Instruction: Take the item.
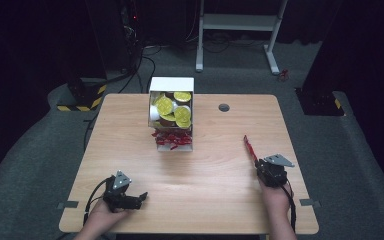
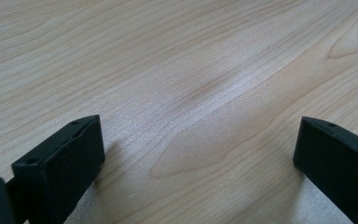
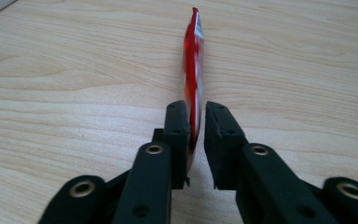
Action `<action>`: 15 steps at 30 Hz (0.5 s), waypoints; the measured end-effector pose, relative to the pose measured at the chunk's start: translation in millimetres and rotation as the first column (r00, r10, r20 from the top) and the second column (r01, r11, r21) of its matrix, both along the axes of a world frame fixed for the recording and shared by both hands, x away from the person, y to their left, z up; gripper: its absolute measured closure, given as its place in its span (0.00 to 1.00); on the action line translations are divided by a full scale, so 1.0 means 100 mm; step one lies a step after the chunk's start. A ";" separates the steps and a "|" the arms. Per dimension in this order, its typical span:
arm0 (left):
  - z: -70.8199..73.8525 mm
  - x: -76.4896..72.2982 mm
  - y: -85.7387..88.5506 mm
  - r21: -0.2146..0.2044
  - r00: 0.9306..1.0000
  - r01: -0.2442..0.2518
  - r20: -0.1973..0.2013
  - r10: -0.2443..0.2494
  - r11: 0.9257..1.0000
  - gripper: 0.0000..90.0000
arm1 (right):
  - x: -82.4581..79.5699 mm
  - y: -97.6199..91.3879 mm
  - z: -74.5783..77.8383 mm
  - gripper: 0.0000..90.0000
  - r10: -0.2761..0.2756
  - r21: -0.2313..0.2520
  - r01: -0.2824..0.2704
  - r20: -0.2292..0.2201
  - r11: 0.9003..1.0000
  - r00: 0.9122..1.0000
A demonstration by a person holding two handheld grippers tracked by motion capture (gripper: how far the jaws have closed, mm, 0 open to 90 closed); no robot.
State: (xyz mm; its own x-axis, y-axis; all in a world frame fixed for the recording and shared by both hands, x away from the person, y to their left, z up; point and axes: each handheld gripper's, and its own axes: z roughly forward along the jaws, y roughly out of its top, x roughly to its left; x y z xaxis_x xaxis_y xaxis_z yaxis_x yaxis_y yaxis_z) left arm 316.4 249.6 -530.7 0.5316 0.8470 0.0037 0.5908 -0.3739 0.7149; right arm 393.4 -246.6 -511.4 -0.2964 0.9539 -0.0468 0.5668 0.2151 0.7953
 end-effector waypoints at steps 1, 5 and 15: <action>0.00 0.00 0.00 0.000 1.000 0.000 0.000 0.000 1.000 0.02 | 0.00 0.00 0.00 0.86 0.001 0.000 -0.001 -0.002 1.000 1.000; 0.00 0.00 0.00 0.000 1.000 0.000 0.000 0.000 1.000 0.02 | 0.00 0.00 0.00 0.84 0.001 0.003 -0.001 0.006 1.000 1.000; 0.00 0.00 0.00 0.000 1.000 0.002 0.000 -0.002 1.000 0.02 | -0.03 0.00 0.07 0.80 -0.012 0.013 0.011 0.038 1.000 0.999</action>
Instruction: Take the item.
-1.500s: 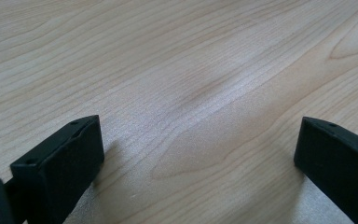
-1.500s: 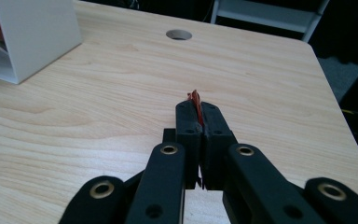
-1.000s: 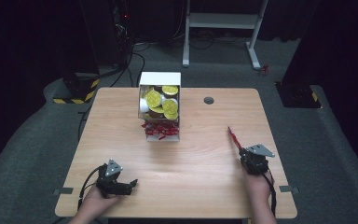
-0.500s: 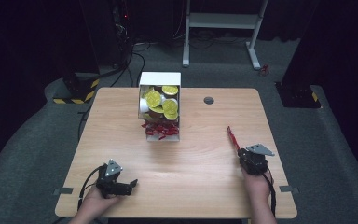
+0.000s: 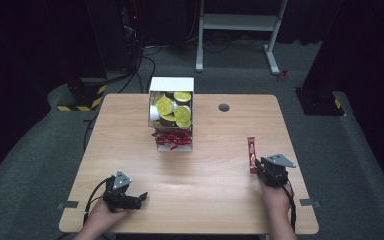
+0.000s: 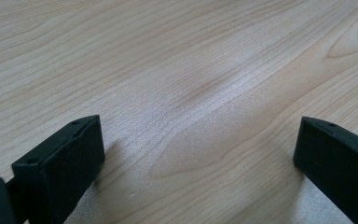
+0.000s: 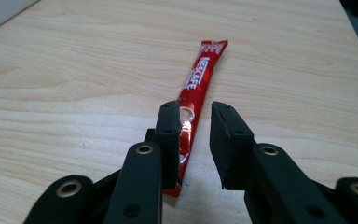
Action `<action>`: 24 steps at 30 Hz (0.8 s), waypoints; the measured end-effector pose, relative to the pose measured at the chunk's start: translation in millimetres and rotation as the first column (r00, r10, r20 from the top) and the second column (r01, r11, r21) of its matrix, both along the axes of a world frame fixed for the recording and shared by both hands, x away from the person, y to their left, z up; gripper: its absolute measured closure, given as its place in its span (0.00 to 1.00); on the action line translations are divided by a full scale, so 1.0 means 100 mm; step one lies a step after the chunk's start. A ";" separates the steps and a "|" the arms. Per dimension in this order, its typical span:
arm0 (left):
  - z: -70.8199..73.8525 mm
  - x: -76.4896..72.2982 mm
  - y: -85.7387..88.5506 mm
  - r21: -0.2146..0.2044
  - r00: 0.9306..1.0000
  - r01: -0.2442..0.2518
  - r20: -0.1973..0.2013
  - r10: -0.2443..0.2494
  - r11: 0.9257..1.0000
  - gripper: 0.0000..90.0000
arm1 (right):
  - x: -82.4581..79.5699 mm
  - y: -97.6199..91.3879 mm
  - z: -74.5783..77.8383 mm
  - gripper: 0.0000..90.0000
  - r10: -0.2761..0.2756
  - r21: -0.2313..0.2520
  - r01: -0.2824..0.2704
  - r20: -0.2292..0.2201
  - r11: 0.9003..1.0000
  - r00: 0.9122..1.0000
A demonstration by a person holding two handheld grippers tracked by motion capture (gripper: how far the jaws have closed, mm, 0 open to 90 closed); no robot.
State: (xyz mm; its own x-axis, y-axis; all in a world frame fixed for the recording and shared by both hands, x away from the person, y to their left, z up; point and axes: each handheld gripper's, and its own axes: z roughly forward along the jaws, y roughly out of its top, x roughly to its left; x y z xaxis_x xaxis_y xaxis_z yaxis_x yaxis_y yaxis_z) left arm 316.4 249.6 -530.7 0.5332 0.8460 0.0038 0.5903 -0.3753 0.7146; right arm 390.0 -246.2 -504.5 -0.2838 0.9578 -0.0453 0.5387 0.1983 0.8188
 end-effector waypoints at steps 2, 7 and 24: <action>0.00 0.00 0.00 0.003 1.000 0.002 0.001 -0.002 1.000 0.02 | -0.01 0.01 0.02 0.80 0.004 0.004 -0.004 0.013 1.000 1.000; 0.00 0.00 0.00 -0.001 1.000 0.000 0.000 0.000 1.000 0.02 | -0.05 0.06 0.11 0.78 0.027 0.027 -0.028 0.049 0.999 0.998; 0.00 0.00 0.00 0.001 1.000 0.007 0.001 -0.007 1.000 0.02 | -0.21 0.49 0.33 0.66 0.161 0.020 -0.164 0.099 0.986 0.982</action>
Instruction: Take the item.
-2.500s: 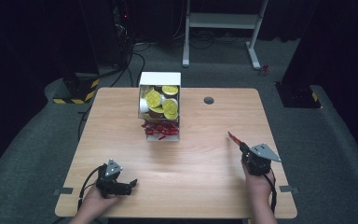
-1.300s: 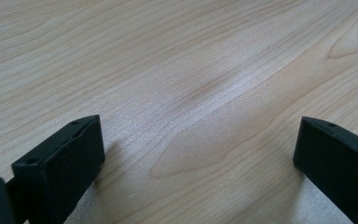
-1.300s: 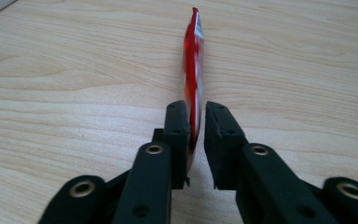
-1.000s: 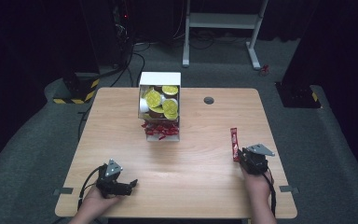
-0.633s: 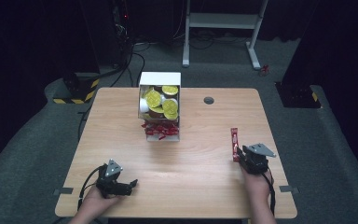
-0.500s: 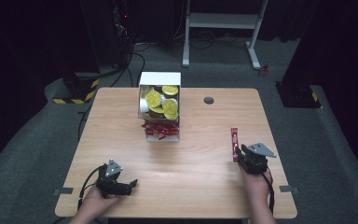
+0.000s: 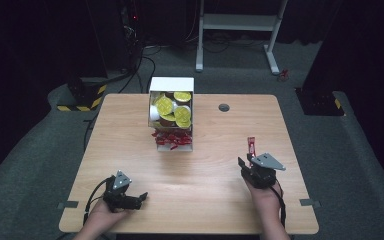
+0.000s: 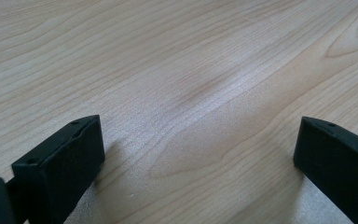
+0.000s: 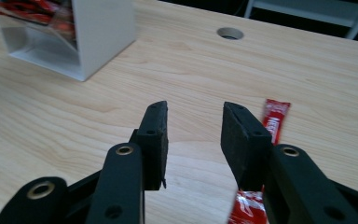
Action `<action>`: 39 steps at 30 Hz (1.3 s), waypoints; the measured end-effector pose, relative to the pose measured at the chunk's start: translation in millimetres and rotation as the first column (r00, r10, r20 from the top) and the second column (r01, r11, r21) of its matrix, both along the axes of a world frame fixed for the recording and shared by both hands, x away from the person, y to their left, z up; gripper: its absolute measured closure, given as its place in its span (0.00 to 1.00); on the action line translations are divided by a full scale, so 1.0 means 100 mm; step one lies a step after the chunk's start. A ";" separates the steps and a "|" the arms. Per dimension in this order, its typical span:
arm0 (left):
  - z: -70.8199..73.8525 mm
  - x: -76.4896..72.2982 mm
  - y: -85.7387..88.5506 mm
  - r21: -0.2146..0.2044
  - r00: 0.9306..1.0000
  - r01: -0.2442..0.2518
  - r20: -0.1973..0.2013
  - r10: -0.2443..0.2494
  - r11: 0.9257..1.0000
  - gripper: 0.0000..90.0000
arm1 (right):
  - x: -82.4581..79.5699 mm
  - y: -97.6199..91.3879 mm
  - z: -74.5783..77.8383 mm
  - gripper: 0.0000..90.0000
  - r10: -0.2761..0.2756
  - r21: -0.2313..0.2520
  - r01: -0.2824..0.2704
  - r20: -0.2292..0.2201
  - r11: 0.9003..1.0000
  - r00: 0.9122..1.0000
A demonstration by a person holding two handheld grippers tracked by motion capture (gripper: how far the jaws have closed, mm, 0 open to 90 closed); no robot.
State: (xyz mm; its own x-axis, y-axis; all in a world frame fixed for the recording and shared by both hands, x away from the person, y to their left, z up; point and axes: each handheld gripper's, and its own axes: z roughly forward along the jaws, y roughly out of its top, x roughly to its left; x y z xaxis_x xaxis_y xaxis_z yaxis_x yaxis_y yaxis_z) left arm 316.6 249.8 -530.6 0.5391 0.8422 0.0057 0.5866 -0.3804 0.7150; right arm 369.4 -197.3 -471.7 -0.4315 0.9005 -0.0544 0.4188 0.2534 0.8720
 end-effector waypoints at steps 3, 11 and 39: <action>0.00 0.00 0.00 0.000 1.000 0.001 0.000 -0.001 1.000 0.02 | -0.03 0.12 0.01 0.64 0.038 0.007 -0.038 -0.002 0.999 0.999; 0.00 0.00 0.00 0.000 1.000 0.006 0.000 -0.006 1.000 0.02 | -0.10 0.47 -0.02 0.56 0.129 -0.009 -0.129 -0.024 0.992 0.991; 0.00 0.01 0.00 0.011 1.000 0.024 0.007 -0.024 1.000 0.02 | -0.20 1.38 -0.54 0.26 0.338 -0.096 -0.368 -0.235 0.925 0.911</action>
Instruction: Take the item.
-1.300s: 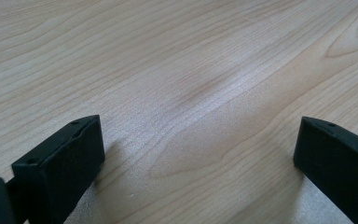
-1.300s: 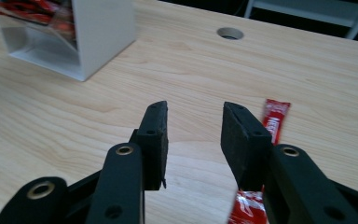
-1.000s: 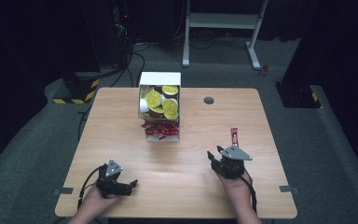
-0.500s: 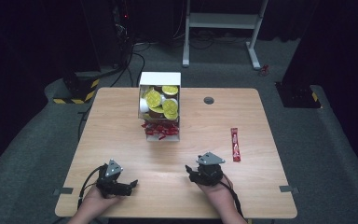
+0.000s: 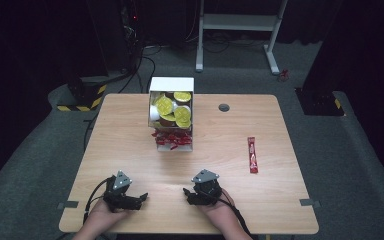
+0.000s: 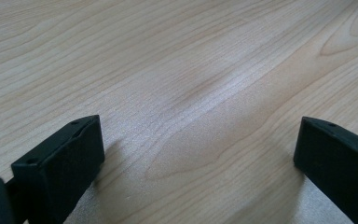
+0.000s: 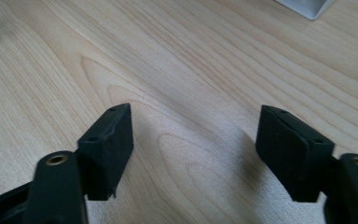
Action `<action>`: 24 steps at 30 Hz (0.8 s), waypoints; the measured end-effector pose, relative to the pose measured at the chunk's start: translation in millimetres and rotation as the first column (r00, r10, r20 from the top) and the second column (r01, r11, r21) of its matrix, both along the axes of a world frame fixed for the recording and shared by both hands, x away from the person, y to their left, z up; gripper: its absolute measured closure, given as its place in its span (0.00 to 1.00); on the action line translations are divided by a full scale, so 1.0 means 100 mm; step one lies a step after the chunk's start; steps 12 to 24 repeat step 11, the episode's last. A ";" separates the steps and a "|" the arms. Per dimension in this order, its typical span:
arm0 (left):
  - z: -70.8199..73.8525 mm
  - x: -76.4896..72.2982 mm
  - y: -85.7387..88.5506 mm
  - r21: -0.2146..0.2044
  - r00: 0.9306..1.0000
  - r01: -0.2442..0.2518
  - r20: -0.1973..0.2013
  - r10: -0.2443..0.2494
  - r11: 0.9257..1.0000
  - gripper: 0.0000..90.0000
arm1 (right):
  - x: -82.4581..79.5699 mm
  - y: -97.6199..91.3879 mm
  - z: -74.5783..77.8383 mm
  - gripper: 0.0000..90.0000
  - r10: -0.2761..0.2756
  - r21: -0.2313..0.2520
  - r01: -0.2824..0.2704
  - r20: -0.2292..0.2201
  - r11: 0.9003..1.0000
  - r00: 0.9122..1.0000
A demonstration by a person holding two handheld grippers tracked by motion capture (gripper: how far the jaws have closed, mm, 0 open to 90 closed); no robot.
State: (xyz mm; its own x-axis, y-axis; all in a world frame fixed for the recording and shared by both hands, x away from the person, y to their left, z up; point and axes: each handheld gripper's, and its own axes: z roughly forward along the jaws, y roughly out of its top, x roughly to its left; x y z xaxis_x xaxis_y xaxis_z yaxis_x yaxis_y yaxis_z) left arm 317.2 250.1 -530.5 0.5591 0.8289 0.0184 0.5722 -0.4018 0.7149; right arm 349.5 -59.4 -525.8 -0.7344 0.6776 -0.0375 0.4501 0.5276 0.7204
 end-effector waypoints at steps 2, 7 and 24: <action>0.00 0.00 0.00 -0.006 1.000 -0.001 -0.003 0.001 1.000 0.02 | 0.01 0.00 0.00 0.24 -0.005 0.000 0.005 -0.010 1.000 1.000; 0.00 0.00 0.00 -0.001 1.000 0.005 0.000 -0.005 1.000 0.02 | 0.01 0.00 0.00 0.23 -0.010 0.002 0.010 -0.014 1.000 1.000; 0.00 0.00 -0.01 -0.007 1.000 0.007 -0.004 -0.007 1.000 0.02 | 0.02 -0.01 0.00 0.22 -0.016 0.002 0.016 -0.017 1.000 1.000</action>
